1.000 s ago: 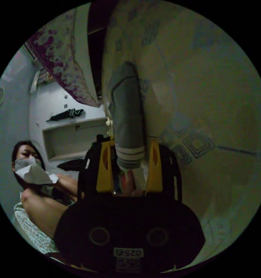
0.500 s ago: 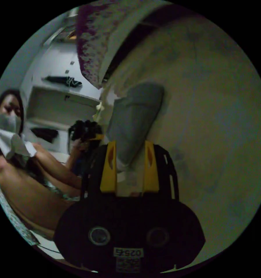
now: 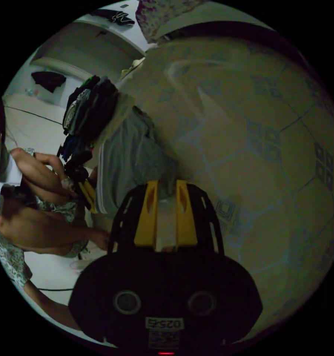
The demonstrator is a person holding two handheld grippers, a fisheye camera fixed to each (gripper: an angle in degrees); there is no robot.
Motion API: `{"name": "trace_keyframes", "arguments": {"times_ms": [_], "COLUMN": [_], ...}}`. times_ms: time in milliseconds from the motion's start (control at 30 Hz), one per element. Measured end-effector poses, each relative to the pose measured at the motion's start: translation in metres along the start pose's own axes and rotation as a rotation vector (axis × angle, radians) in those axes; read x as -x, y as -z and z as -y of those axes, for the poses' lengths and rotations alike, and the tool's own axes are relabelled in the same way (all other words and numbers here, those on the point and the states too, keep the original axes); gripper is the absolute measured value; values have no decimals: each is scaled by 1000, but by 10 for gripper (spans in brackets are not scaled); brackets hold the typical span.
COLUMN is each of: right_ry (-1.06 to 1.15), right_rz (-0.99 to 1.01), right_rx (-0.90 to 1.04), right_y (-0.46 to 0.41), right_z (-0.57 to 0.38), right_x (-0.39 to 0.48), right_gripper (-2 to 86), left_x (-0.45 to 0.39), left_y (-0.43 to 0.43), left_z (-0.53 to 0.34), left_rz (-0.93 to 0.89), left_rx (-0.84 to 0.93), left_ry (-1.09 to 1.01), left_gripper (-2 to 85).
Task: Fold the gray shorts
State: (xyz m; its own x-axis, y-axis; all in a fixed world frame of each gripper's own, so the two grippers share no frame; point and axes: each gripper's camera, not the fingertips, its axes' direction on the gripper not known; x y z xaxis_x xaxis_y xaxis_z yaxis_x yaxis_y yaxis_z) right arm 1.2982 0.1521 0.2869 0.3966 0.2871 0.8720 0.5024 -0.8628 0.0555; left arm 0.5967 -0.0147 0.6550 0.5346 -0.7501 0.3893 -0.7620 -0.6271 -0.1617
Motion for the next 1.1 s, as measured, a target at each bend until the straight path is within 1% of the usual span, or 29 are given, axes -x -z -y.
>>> {"name": "trace_keyframes", "arguments": {"times_ms": [67, 167, 267, 367, 467, 533, 567, 600, 667, 767, 833, 900, 933, 967, 1000, 1067, 1100], "right_ry": [11, 13, 0, -13, -17, -21, -21, -22, -32, -48, -54, -73, -85, -127, -141, -121, -122], "right_rz": [14, 35, 42, 47, 44, 61, 76, 81, 86, 98, 81, -53, -90, -2, 22, -22, -29], "right_rx": [-5, 27, 56, 59, 81, 92, 95, 96, 88, 77, 71, 49, 33, 30, 30, 89, 87], "right_y": [-1, -7, -11, -11, -13, -14, -15, -15, -14, -12, -8, 5, 16, 21, 20, 6, 4], "right_z": [9, 16, 19, 18, 20, 22, 24, 24, 24, 23, 23, 21, 20, 19, 18, 15, 14], "right_x": [3, 7, 12, 18, 23, 23, 23, 23, 22, 21, 20, 15, 5, -12, -18, -23, -23], "right_gripper": [20, 1, -5, -6, -6, -7, -7, -7, -7, -8, -8, -9, -9, -9, -9, -9, -9], "left_x": [-1, 1, -1, -5, -11, -15, -15, -13, -3, 2, 1, -2, -3, -4, -4, -4, -3], "left_y": [-3, -6, -5, -2, 6, 7, 6, 4, -3, -9, -10, -10, -11, -10, -9, -13, -15], "left_z": [2, 3, 2, 0, -9, -11, -8, -6, 3, 2, 0, -1, -3, -6, -7, -3, -2], "left_rz": [35, 35, 94, 76, 1, 48, 92, 97, 59, 79, 96, 156, 202, 215, 215, 210, 206], "left_rx": [-3, -1, -18, 17, 35, 19, 3, -2, -4, -6, 5, 44, 67, 55, 50, 53, 55], "left_ry": [27, 40, 24, -8, -35, -56, -59, -47, 24, 36, 12, -13, -42, -72, -78, -84, -76], "left_gripper": [80, 83, 72, 86, 101, 100, 95, 92, 57, 8, -4, -9, -10, -10, -10, -11, -10]}}
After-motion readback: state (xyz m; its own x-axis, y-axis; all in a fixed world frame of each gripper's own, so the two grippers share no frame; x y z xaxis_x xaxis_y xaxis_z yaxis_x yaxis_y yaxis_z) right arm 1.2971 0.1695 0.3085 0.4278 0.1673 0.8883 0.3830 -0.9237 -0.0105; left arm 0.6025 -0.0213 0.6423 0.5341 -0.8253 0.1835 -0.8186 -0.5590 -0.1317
